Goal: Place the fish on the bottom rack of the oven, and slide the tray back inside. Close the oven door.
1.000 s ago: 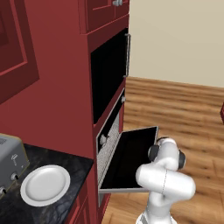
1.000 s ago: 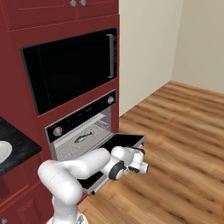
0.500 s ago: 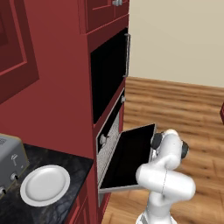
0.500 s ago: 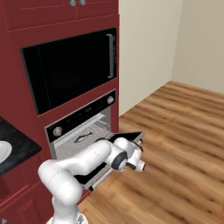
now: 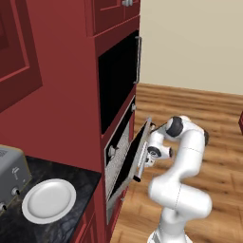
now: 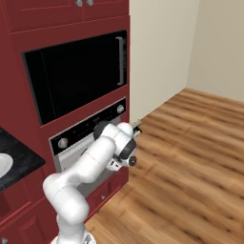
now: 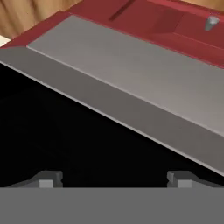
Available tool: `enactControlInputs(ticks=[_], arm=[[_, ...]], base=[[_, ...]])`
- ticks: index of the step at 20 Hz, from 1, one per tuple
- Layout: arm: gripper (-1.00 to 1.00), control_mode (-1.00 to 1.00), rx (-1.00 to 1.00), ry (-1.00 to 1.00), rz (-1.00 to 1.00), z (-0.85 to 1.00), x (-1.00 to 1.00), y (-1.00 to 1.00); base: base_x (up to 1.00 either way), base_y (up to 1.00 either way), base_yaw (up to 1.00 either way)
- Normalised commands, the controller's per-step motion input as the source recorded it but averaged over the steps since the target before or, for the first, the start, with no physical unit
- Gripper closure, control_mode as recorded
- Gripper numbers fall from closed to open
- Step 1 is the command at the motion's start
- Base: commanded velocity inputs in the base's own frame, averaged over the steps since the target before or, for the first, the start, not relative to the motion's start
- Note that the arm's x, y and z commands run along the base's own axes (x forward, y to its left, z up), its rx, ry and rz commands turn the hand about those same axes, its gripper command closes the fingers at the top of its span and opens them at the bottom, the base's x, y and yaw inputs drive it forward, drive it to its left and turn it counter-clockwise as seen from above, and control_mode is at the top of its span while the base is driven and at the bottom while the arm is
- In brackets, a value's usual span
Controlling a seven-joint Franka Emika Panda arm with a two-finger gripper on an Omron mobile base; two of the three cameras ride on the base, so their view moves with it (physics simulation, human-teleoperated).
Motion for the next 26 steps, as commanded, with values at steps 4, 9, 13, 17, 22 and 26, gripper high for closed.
enactControlInputs(ticks=[4,9,13,17,22,26], arm=[[-1.00,-1.00,-0.09,-0.33,0.07,0.07,0.12,1.00],[-1.00,-1.00,0.00,-0.42,0.07,0.03,0.01,1.00],[-1.00,-1.00,-0.02,-0.36,0.05,0.00,0.06,1.00],[-1.00,-1.00,-0.05,-0.24,0.08,0.02,0.00,1.00],[-1.00,-1.00,-0.01,-0.24,0.10,0.18,-0.10,0.99],[-1.00,-1.00,0.00,-0.41,0.14,0.31,-0.40,0.26]], base=[[0.00,0.00,0.00],[0.00,0.00,0.00],[0.00,0.00,0.00],[0.00,0.00,0.00],[0.00,0.00,0.00],[0.00,0.00,0.00]])
